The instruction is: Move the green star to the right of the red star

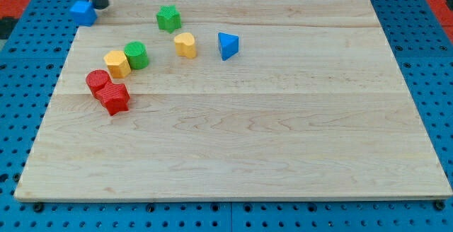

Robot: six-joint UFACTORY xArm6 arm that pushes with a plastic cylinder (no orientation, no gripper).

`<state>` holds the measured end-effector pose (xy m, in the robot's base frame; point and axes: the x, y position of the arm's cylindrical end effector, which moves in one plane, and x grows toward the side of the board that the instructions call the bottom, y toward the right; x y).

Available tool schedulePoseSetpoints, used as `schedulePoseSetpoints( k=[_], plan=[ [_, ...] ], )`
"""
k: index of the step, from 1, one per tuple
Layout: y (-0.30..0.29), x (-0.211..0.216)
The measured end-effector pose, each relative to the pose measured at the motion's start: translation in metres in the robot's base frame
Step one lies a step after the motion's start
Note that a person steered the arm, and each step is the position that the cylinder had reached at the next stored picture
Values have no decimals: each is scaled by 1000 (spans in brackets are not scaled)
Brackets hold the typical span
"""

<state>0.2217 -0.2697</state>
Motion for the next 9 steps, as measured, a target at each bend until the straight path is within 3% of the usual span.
schedulePoseSetpoints(
  k=[2,3,4,6,8,9],
  plan=[
    [-15,-10],
    [85,-12],
    [141,0],
    [92,22],
    [293,46],
    [362,53]
  ],
)
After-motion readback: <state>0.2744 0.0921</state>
